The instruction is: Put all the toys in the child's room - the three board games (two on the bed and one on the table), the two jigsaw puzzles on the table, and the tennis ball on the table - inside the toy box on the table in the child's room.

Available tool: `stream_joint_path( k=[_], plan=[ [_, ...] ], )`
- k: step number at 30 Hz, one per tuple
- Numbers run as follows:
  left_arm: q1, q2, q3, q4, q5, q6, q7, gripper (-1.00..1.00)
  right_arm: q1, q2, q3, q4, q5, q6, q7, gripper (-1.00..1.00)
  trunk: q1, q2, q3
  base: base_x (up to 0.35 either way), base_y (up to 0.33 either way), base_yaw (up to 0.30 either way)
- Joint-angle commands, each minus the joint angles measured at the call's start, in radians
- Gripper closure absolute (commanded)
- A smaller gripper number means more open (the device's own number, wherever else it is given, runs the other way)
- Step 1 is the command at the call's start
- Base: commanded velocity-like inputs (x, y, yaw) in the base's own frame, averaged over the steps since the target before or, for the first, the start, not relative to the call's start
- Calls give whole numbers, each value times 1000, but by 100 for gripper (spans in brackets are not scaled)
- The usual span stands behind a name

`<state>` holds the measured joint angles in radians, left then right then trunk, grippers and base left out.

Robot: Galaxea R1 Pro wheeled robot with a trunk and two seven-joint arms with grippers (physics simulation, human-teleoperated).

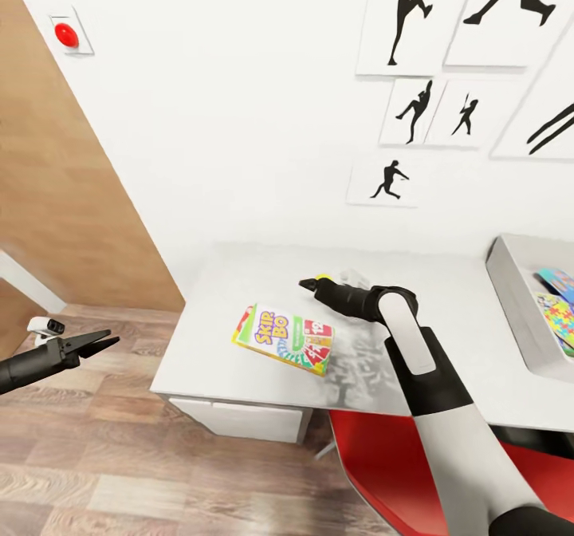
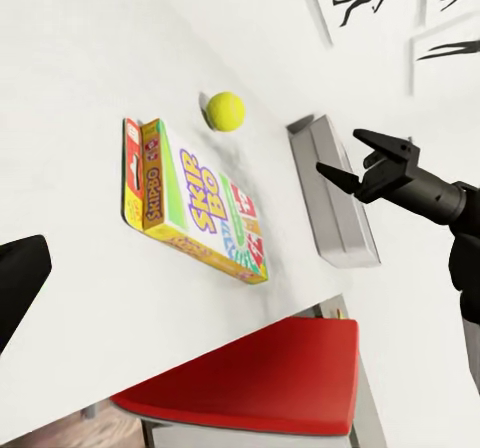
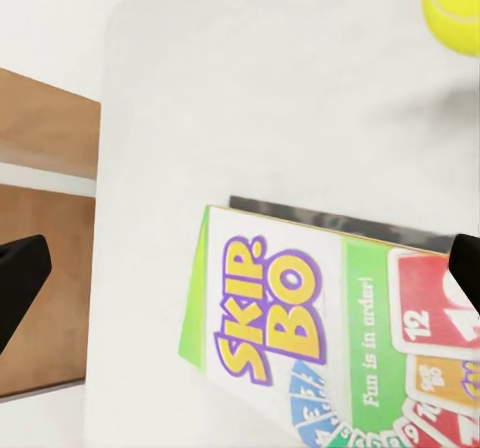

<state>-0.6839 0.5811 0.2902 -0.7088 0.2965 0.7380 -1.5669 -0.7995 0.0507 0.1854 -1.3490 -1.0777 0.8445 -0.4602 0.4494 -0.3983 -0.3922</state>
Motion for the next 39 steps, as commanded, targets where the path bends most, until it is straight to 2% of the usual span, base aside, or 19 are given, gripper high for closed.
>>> stream_joint_path(
  k=[1, 15, 39],
  plan=[
    [-1, 0, 0, 0, 0, 11, -4, -100, -1, -1, 0, -1, -10, 1, -11, -100, 1, -2, 0, 0, 0, 29],
    [0, 0, 0, 0, 0, 11, -4, -100, 6, -22, -1, -6, -10, 1, -9, -100, 1, -2, 22, 0, 0, 8],
    [0, 0, 0, 0, 0, 11, -4, -100, 12, -23, 0, -14, -8, -2, -10, -100, 1, -2, 62, 0, 0, 0]
  ],
)
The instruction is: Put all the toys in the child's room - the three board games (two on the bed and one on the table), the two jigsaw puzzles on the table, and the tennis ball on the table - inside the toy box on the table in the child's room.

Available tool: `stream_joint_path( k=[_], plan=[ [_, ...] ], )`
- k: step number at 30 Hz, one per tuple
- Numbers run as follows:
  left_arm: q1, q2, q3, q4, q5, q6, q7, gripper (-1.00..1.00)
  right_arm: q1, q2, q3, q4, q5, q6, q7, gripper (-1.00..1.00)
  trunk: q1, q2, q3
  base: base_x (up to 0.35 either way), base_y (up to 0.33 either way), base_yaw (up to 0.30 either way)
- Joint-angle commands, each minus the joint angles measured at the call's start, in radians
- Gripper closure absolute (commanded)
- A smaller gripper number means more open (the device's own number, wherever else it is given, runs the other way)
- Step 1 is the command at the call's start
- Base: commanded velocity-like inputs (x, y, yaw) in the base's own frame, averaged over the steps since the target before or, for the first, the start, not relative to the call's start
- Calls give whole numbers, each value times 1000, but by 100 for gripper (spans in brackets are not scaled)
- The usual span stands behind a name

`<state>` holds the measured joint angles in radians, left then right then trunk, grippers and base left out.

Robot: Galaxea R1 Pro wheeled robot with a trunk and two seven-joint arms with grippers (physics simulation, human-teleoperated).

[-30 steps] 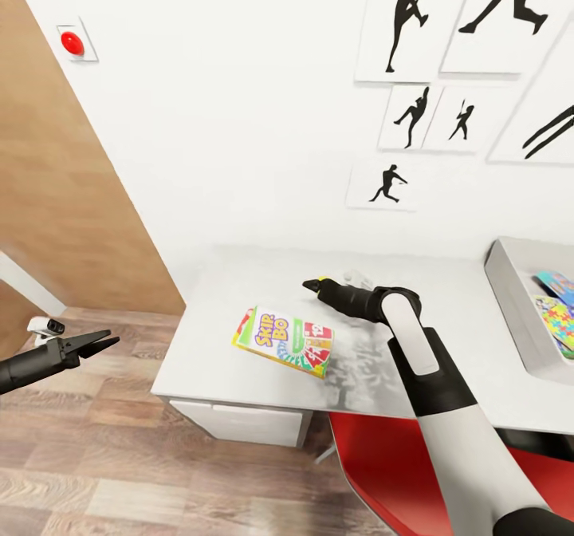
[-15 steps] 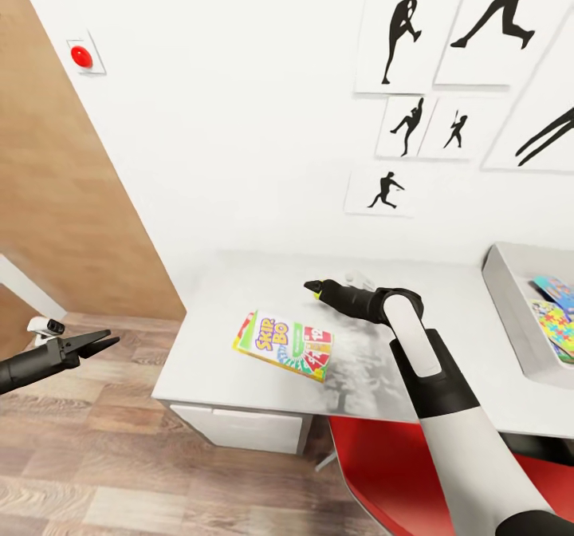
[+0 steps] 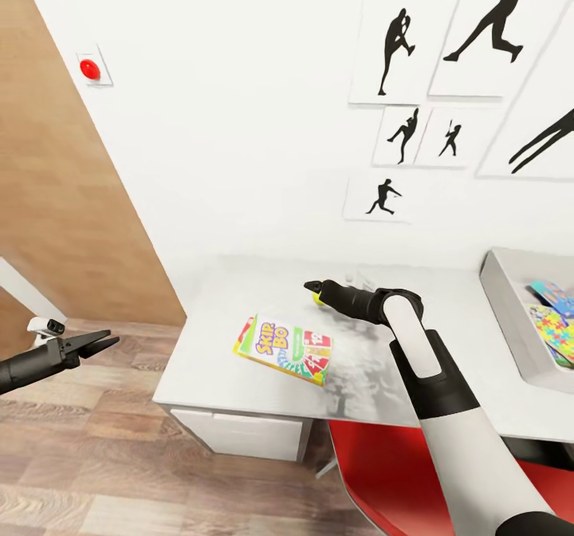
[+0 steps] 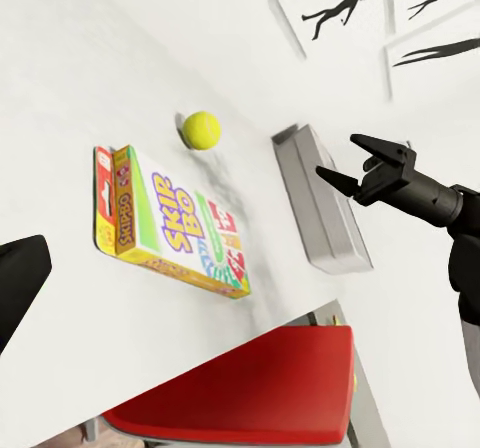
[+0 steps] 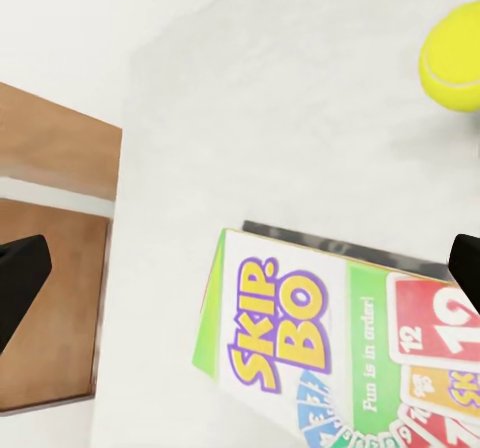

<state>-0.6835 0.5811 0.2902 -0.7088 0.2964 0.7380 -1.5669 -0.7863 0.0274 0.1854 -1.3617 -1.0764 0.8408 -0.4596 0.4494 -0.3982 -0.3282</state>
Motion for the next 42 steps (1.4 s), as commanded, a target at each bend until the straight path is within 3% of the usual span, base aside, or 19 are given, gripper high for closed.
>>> stream_joint_path(
  k=[1, 25, 34, 42],
  plan=[
    [-1, 0, 0, 0, 0, 11, -4, -100, -1, 0, 0, -1, -10, 1, -10, -100, 1, -2, 0, 0, 0, 0],
    [-1, 1, 0, 0, 0, 10, -4, -100, 8, -1, 0, -16, -10, -6, -9, -100, 1, -2, 40, 0, 0, 0],
    [-1, 1, 0, 0, 0, 10, -4, -100, 57, -11, -13, -117, -11, -3, -7, -100, 1, -2, 55, 0, 0, 0],
    [-1, 2, 0, 0, 0, 9, -4, -100, 105, -16, -41, -150, -12, -2, -5, -100, 1, -2, 68, 0, 0, 0]
  ],
)
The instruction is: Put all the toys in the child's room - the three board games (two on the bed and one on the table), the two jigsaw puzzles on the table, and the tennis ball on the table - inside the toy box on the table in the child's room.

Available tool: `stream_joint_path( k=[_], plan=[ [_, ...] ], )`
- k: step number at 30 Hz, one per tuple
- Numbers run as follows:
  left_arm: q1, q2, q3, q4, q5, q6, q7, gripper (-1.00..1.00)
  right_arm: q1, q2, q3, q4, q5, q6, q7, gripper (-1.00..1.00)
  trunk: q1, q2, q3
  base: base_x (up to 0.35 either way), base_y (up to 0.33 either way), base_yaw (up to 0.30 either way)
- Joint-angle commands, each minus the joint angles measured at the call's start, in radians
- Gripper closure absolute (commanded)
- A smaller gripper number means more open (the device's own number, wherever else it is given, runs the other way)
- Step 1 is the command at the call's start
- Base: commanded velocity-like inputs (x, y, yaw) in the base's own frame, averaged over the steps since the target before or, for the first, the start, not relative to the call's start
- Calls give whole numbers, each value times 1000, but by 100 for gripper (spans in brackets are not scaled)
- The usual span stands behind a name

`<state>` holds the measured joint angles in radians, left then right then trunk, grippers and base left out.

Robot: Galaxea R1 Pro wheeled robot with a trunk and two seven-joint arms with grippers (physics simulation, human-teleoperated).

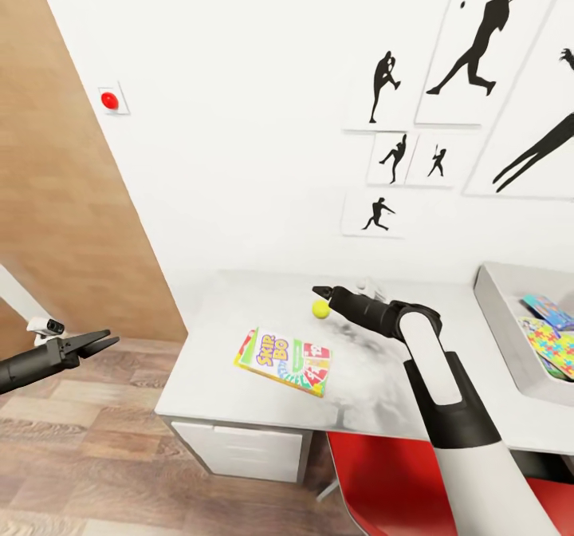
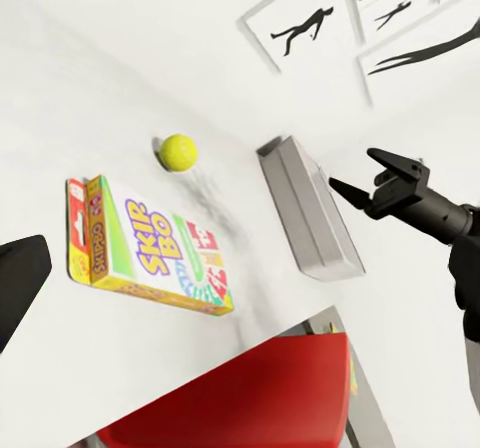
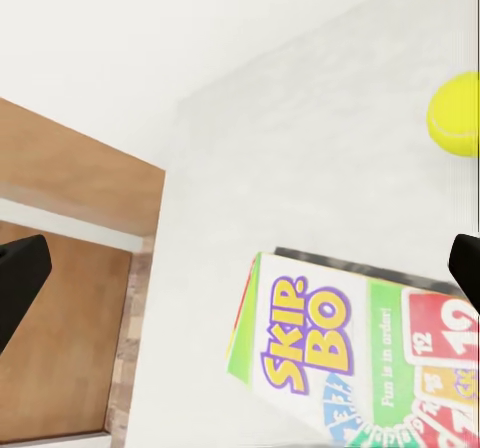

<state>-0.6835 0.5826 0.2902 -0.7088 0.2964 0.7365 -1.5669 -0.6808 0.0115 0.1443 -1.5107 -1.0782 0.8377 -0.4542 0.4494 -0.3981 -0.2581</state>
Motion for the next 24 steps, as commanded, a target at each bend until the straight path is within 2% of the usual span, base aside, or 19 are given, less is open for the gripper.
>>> stream_joint_path(
  k=[1, 16, 24],
  plan=[
    [-1, 0, 0, 0, 0, 11, -4, -100, 3, 0, -2, -2, -10, 1, -10, -100, 1, -2, 0, 0, 0, 0],
    [-1, -1, 0, 0, -2, 11, -4, -100, 21, -1, -8, 2, -8, 0, -9, -100, 1, -2, 25, 2, 2, 0],
    [-1, -1, 0, 0, -4, 11, -4, -100, 28, -1, -11, 2, -9, 0, -9, -100, 1, -2, 38, 93, 151, 0]
  ],
)
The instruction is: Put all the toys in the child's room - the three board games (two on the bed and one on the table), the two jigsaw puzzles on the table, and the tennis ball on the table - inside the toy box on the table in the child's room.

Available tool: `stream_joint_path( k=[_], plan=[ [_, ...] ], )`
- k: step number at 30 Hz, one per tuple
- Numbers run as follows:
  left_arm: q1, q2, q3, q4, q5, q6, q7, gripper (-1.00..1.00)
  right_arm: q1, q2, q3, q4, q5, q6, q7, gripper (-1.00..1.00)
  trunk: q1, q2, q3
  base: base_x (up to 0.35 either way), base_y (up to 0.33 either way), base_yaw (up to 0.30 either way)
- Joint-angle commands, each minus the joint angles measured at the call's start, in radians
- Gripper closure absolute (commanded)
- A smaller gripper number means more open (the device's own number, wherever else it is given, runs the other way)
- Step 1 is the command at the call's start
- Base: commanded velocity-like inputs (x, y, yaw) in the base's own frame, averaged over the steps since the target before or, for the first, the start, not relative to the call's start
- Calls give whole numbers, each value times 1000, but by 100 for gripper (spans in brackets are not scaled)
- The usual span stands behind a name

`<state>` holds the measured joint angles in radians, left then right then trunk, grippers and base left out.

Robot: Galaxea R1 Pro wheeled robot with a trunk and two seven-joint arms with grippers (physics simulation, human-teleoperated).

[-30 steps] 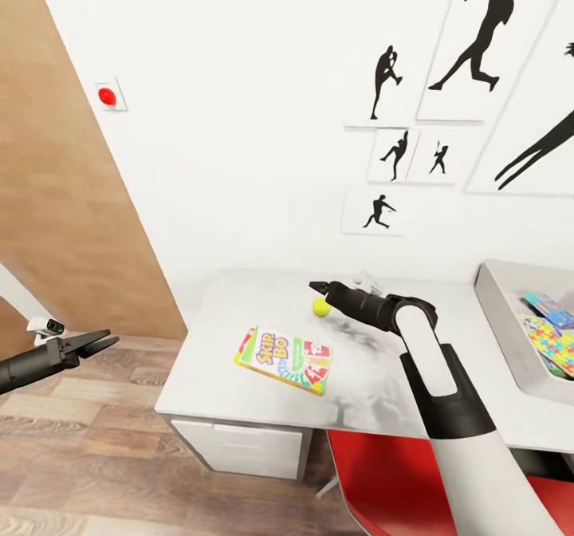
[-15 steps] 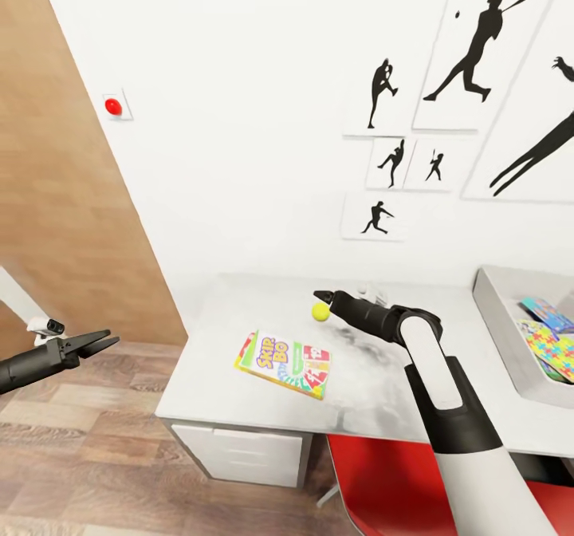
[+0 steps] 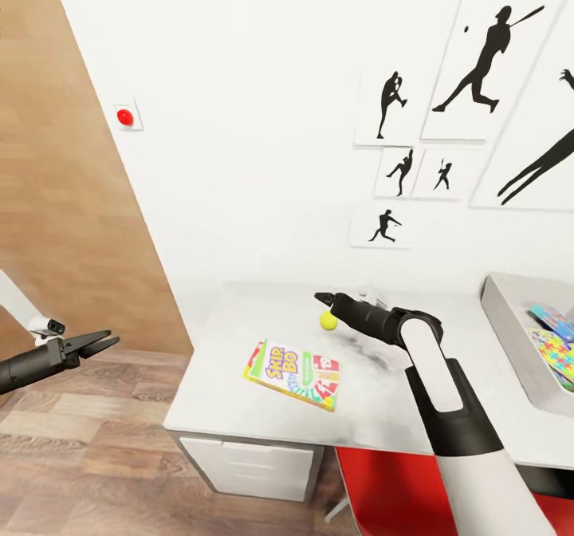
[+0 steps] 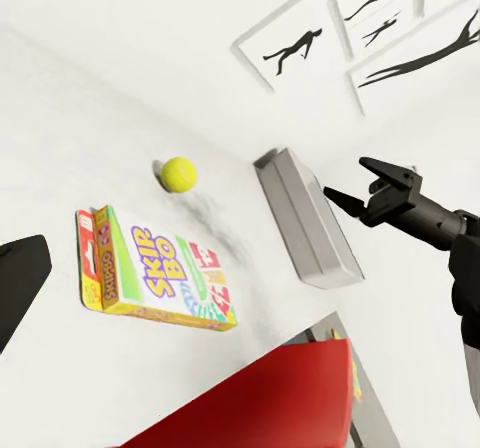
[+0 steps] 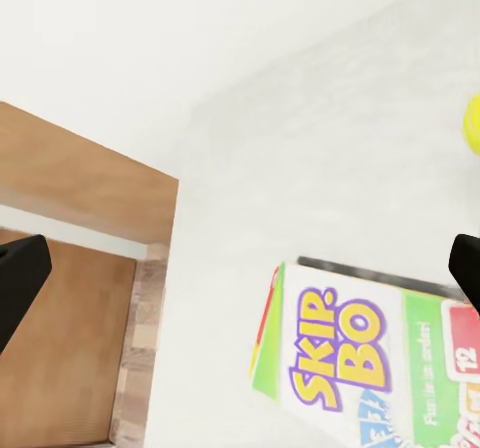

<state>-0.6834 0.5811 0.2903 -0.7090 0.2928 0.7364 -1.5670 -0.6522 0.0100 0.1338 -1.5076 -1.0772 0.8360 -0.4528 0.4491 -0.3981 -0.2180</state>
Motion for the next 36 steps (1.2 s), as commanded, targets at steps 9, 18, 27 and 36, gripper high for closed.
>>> stream_joint_path(
  k=[9, 18, 27, 36],
  plan=[
    [-1, 1, 0, 0, -1, 11, -4, -100, 5, 0, -4, -2, -10, 1, -12, -100, 1, -2, 13, 107, 93, 0],
    [-1, 2, 0, 0, -1, 11, -4, -100, 6, -2, -30, 0, -9, 4, -15, -100, 1, -2, 28, 126, 124, 0],
    [-1, 2, 0, 0, -1, 11, -4, -100, 6, -16, -53, 20, -9, 8, -17, -100, 1, -2, 43, 25, 20, 0],
    [-1, 2, 0, 0, -1, 11, -4, -100, 6, -31, -58, 28, -9, 10, -33, -100, 1, -2, 58, 4, 3, 0]
  ],
)
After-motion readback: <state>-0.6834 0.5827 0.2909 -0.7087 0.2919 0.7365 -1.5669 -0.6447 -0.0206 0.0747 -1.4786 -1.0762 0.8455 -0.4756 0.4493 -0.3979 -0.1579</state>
